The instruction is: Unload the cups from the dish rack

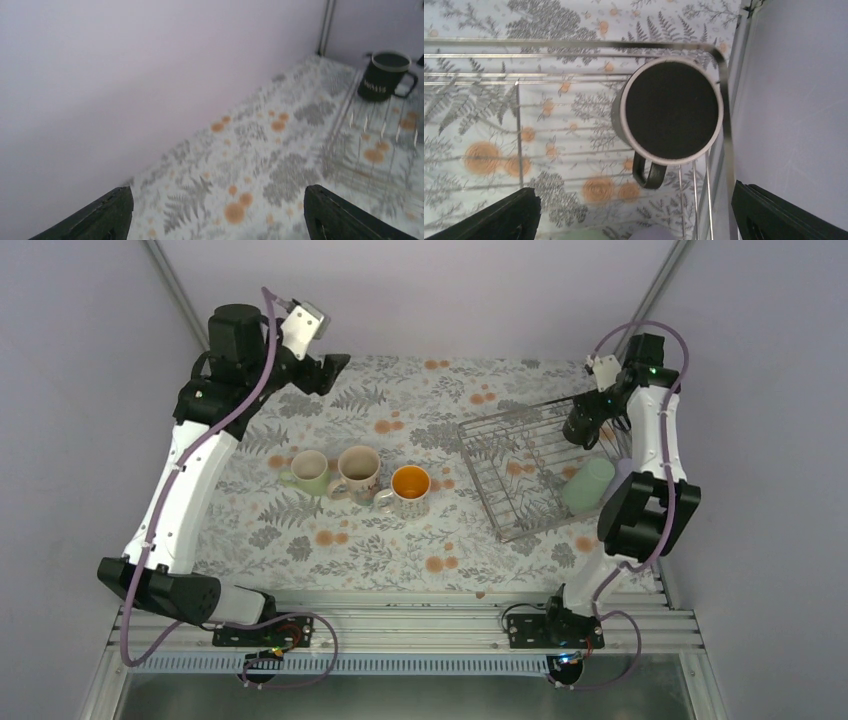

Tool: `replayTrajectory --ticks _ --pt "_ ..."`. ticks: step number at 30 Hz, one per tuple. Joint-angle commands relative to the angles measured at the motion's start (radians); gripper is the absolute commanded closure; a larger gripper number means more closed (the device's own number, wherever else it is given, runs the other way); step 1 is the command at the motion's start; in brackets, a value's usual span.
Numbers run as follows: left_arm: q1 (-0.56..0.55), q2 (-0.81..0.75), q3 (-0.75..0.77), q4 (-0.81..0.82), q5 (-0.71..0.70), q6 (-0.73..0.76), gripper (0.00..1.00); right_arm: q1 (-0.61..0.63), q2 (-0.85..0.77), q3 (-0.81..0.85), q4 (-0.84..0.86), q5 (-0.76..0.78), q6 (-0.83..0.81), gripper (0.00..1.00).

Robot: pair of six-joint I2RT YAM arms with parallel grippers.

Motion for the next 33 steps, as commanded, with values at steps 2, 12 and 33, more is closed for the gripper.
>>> replayTrajectory --ticks 2,12,33 --pt "-0.003 0.002 -0.067 0.231 -0.015 -0.117 0.15 -0.019 0.110 0.145 -0.023 0.003 0.078 0.01" --pt "-0.003 -0.045 -0.239 0.328 -0.020 -0.078 0.14 -0.041 0.340 0.405 -0.125 -0.058 0.133 0.00" --pt "-0.004 -0.078 -0.317 0.335 0.014 -0.078 0.00 -0.063 0.429 0.397 -0.109 -0.067 0.118 0.00"
